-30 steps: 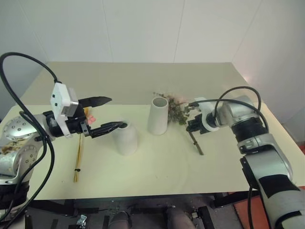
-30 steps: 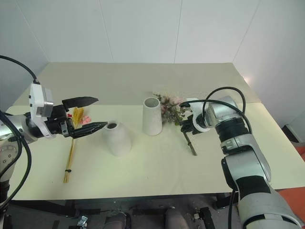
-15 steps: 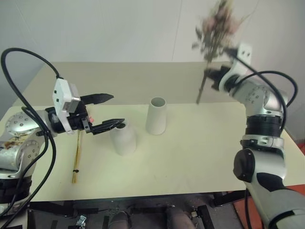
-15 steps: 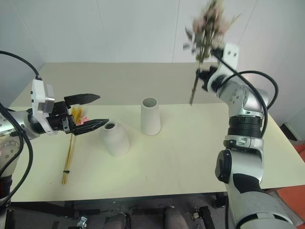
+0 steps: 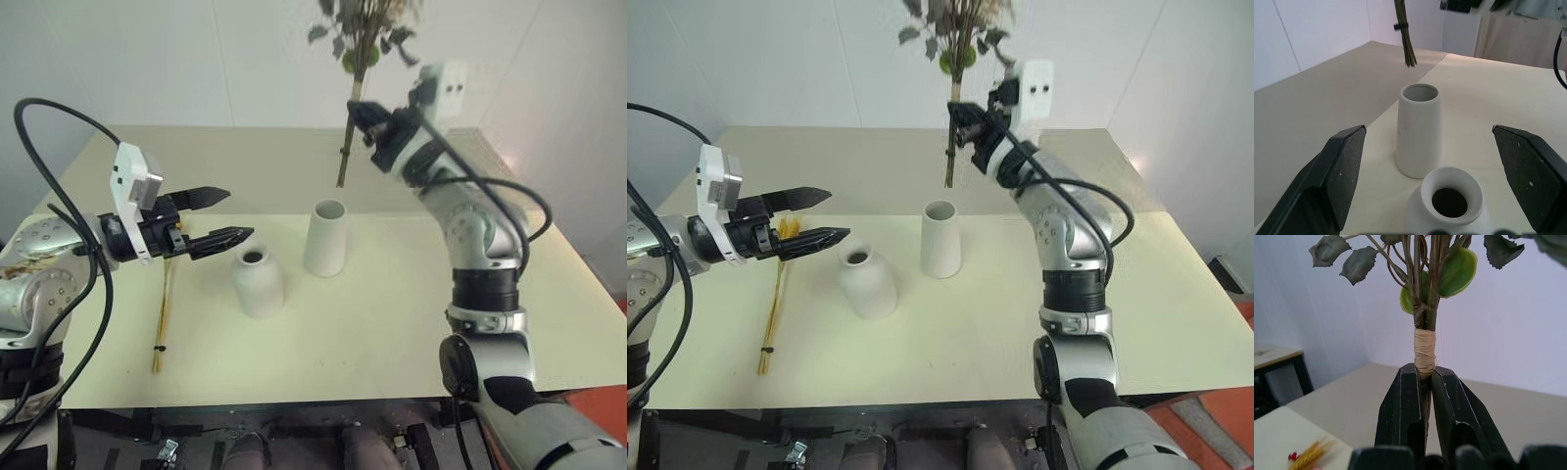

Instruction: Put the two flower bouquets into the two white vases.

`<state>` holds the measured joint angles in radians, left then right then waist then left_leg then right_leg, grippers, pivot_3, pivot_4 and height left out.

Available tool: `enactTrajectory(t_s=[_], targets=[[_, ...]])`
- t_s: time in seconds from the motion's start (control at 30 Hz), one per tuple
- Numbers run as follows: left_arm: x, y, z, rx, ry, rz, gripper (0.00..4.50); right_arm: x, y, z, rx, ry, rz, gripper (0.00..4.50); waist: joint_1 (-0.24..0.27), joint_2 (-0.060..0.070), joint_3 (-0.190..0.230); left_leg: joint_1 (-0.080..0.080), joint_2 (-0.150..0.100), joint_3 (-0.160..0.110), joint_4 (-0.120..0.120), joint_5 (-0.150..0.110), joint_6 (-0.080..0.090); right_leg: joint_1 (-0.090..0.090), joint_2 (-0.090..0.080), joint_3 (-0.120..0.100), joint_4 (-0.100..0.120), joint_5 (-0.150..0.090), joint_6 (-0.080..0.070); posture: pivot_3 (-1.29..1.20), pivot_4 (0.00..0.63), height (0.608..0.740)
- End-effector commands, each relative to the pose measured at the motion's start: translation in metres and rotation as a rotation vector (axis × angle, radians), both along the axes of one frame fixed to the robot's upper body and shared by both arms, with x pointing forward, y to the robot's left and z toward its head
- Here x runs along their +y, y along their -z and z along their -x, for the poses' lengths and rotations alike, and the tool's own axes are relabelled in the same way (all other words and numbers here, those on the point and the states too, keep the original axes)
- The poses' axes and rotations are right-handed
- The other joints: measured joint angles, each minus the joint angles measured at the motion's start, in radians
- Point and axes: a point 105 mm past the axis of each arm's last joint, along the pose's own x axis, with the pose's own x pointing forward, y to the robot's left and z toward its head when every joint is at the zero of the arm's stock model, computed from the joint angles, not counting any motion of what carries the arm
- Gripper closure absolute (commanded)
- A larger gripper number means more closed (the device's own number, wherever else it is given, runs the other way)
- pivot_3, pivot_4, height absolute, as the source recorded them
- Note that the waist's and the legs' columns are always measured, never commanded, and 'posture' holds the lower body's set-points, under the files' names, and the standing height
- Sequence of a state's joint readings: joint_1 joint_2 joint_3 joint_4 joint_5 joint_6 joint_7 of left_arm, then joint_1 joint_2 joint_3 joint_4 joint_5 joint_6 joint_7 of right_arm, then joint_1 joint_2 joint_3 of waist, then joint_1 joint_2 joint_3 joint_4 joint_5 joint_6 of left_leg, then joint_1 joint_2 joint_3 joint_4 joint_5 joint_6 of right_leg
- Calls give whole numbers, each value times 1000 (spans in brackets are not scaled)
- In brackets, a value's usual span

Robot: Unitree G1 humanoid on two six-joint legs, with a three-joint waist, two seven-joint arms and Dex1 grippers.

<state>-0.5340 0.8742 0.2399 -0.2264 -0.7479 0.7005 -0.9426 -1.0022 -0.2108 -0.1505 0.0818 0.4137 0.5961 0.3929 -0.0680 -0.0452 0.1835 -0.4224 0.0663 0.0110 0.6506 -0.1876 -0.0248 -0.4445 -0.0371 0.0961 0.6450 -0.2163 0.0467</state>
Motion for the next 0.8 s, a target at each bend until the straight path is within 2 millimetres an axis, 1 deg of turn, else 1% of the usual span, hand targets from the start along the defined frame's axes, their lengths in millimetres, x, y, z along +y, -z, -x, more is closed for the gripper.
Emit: enactTrajectory(t_s=[0.03,0.17,0.33,0.53,0.63,0.7,0.8], targets=[[1,-14,7,-62,-8,-11,0,-3,-15,12,-77,-3,2,4367,-1,0,0,0,0,0,0,0,0,0,0,0,0,0,0,0,150,740],[2,-12,10,-63,-13,-22,0,-3,-1,8,-44,5,6,4367,-5,0,0,0,0,0,0,0,0,0,0,0,0,0,0,0,150,740],[3,-12,12,-66,-20,-31,0,3,3,6,-44,-3,-1,4367,-4,0,0,0,0,0,0,0,0,0,0,0,1,0,0,0,150,740],[5,-13,15,-72,-33,-45,0,9,15,1,-29,-3,9,4367,-5,0,0,0,0,0,0,0,0,0,0,0,0,0,0,0,150,740],[7,-13,17,-72,-41,-52,0,9,12,1,-52,2,9,4367,-5,0,0,1,0,0,0,0,0,0,0,0,0,0,-1,0,150,740],[8,-13,18,-72,-42,-52,0,6,5,0,-68,16,-1,4367,-4,0,0,0,0,0,0,0,0,0,0,0,0,0,0,0,150,740],[7,-14,17,-73,-41,-52,0,2,1,-2,-85,34,-1,4367,-3,0,0,0,0,0,0,0,0,0,0,0,0,0,0,0,150,740]])
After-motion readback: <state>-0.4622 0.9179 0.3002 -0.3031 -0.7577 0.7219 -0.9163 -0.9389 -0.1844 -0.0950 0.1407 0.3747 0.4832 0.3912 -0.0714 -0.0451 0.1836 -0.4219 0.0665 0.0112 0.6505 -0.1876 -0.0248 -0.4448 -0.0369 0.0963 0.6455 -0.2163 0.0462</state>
